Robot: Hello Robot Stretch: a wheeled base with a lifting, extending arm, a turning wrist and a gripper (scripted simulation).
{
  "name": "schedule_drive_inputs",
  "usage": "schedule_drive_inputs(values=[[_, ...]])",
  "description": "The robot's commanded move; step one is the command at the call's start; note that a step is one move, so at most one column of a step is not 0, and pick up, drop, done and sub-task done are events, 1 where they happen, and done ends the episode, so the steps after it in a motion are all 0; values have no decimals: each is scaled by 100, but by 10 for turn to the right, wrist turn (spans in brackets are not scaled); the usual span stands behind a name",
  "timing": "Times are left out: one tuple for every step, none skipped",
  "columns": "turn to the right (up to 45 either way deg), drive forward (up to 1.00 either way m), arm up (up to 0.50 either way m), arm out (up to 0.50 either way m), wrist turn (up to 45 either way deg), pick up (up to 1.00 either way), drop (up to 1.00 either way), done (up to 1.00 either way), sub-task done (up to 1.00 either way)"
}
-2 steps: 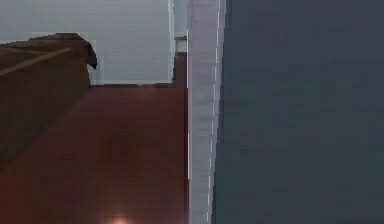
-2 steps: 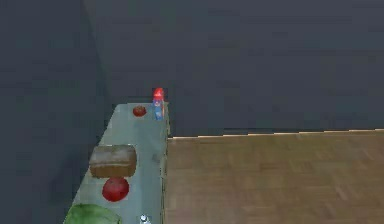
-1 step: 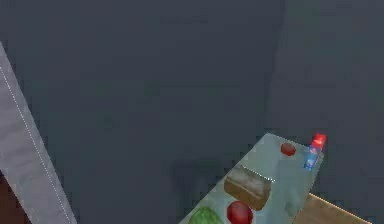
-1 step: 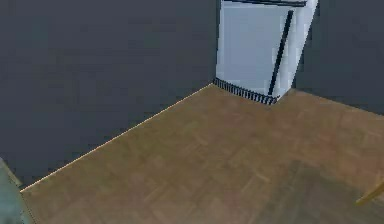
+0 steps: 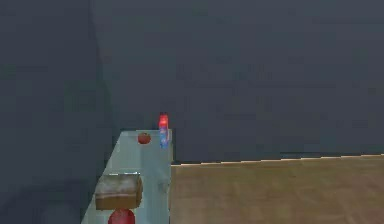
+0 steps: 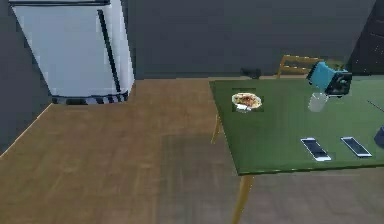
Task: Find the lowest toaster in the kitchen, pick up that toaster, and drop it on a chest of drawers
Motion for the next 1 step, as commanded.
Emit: schedule_drive_inputs(values=[[450,0,0,0,0,0,0,0,0]])
